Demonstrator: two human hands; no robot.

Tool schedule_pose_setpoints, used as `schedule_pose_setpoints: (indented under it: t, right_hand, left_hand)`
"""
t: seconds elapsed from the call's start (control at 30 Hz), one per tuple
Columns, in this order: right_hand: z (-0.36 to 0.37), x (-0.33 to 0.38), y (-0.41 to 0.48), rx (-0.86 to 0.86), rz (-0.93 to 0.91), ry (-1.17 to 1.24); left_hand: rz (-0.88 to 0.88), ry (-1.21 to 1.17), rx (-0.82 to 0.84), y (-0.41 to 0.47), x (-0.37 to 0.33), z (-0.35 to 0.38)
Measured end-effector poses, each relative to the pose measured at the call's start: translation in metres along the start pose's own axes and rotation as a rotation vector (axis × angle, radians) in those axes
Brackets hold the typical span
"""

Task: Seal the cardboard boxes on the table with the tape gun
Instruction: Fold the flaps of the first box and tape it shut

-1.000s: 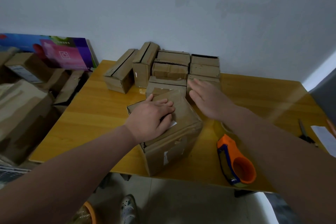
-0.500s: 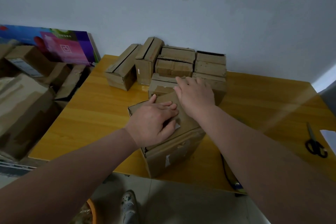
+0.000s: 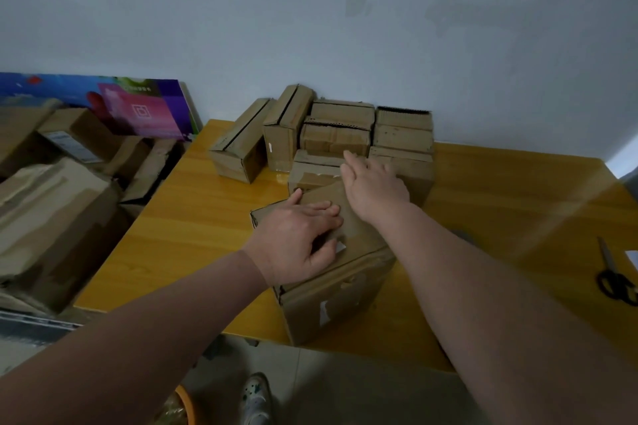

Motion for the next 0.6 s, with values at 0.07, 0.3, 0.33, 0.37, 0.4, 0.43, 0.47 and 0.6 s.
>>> schedule_pose_setpoints:
  t: [0.07,0.3,0.33,0.37,0.4,0.43,0.47,0.6]
  right_hand:
    - [0.003,0.001,-0.006,-0.018,-0.036,-0.019]
    - [0.007,-0.012,-0.043,0.043,-0.151,-0.017]
    - [0.007,-0.014,-0.047,0.049,-0.146,-0.003]
    - [0.006,-0.017,-0.051,0.065,-0.132,0.022]
    - [0.006,-0.020,-0.055,0.089,-0.113,0.056]
    - [0.006,-0.023,-0.060,0.112,-0.099,0.095]
    - [0.006,-0.027,-0.064,0.128,-0.088,0.134]
    - [0.014,-0.046,-0.075,0.131,0.010,0.415]
  left_hand:
    - [-0.019,0.005,0.008,0.001,0.000,0.001]
    - [-0.035,0.033,0.036,0.004,-0.004,0.003]
    - [-0.036,0.031,0.040,0.005,-0.005,0.003]
    - [-0.039,0.034,0.043,0.005,-0.006,0.004]
    - [-0.044,0.039,0.046,0.006,-0.007,0.003]
    - [-0.048,0.044,0.045,0.006,-0.007,0.003]
    - [-0.051,0.044,0.044,0.007,-0.007,0.003]
    - [-0.083,0.051,0.082,0.005,-0.003,0.001]
Point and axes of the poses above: each hand's wrist, its own y-axis towards the middle knuckle, its own z-axis out of the palm, x = y × z, the point moved 3 cm from there along y, towards the middle knuckle, and after that the axes turned 5 degrees about -x, right-handed, at the moved point
